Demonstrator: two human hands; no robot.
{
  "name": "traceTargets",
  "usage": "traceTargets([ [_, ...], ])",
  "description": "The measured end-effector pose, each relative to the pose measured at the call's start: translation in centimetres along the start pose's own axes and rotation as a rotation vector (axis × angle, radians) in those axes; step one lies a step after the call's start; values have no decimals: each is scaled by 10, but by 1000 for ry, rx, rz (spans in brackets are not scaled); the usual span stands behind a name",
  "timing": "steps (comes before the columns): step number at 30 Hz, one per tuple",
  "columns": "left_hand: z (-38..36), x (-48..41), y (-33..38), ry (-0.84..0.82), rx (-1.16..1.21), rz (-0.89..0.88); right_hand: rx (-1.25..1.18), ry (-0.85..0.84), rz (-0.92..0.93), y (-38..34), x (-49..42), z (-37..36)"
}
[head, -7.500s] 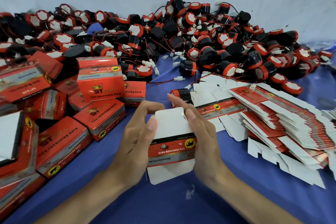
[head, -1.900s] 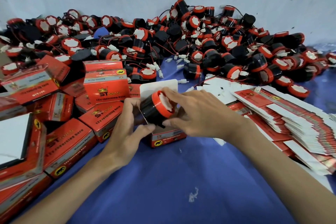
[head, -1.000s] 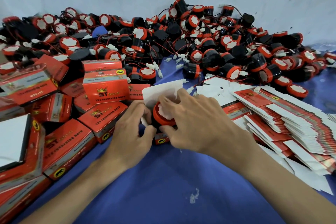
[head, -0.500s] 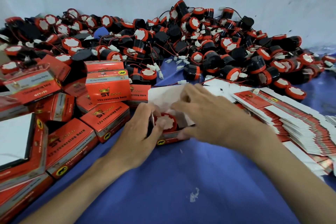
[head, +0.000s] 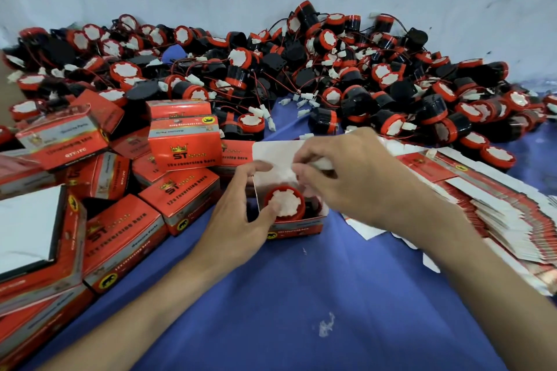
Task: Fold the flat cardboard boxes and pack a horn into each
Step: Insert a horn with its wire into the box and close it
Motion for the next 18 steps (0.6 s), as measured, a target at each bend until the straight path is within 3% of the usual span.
traceTargets([
  [7, -2, -4, 9, -56, 103, 81, 406, -6, 111, 9, 1, -43],
  [10, -1, -6, 12, -90, 103, 72, 368, -78, 187, 5, 3, -52],
  [14, 0, -5, 13, -78, 65, 38, 143, -188, 166, 11, 1, -52],
  [18, -1, -4, 8, -65, 53, 31, 147, -130, 112, 10, -1, -56],
])
Point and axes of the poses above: each hand's wrist, its own x-axis away from the middle knuckle, its own z-axis out of the back of the hand, y = z × x, the point moved 4 cm from there along -x, towards the middle knuckle, and after that the axes turned 7 degrees about y, right-handed, at the moved point
